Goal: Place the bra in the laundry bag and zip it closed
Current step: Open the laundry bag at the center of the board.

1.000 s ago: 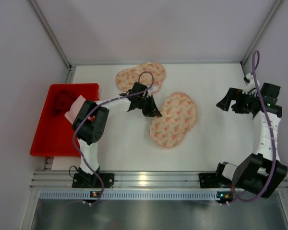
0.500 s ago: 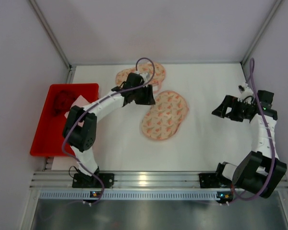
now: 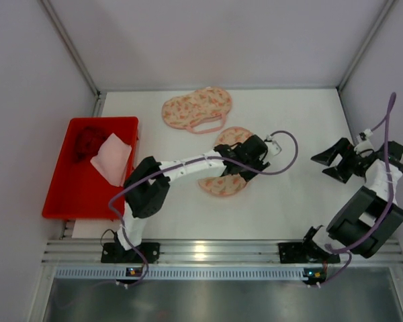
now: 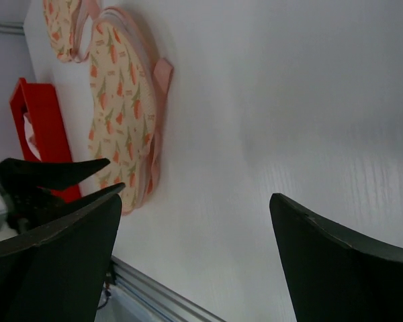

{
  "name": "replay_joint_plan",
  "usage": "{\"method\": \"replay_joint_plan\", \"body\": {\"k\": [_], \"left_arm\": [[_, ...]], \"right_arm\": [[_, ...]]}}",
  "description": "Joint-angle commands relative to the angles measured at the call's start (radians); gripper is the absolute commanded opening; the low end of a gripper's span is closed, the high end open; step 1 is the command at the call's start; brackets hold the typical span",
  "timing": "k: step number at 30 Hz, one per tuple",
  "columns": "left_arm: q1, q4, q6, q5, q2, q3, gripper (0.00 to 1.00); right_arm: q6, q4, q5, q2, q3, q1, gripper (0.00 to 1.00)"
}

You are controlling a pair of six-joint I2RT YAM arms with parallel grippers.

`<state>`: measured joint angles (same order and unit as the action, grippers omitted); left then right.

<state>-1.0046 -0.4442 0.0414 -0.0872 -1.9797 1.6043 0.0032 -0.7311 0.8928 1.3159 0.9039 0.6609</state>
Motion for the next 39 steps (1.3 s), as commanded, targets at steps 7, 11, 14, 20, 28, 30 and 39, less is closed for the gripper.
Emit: {"method": "replay_joint_plan", "body": {"k": [7,11,14,20,28,30,39], "left_arm": [[-0.045,-0.114,0.127,-0.192,-0.16,0.138,0.5],[-0.045,-0.113,0.138,-0.21,-0.18,0.144,0.41],[-0.043,-0.113,0.13,-0.197,-0.183,0.144,0.23],[-0.042,-0.113,0.1,-0.14,-0.125,0.157,0.0],[0.029,-0.111,-0.038,0.073,0.038,0.177,0.0],[0.069,-0.113,-0.101,0.158,0.074,0.169,0.0],[0.348,-0.102,-0.351,0.276,0.272,0.027,0.0]], "right_arm": [[-0.052,-0.079,0.109,0.08,0.039,0.111,0.93],[-0.052,-0.077,0.11,0.08,0.038,0.111,0.93],[-0.054,-0.077,0.11,0.083,0.038,0.111,0.93],[-0.058,-0.082,0.117,0.082,0.038,0.112,0.93],[-0.068,-0.083,0.146,0.085,0.041,0.112,0.93],[-0.071,-0.085,0.152,0.083,0.044,0.112,0.93],[-0.117,-0.099,0.199,0.082,0.063,0.074,0.89]]}}
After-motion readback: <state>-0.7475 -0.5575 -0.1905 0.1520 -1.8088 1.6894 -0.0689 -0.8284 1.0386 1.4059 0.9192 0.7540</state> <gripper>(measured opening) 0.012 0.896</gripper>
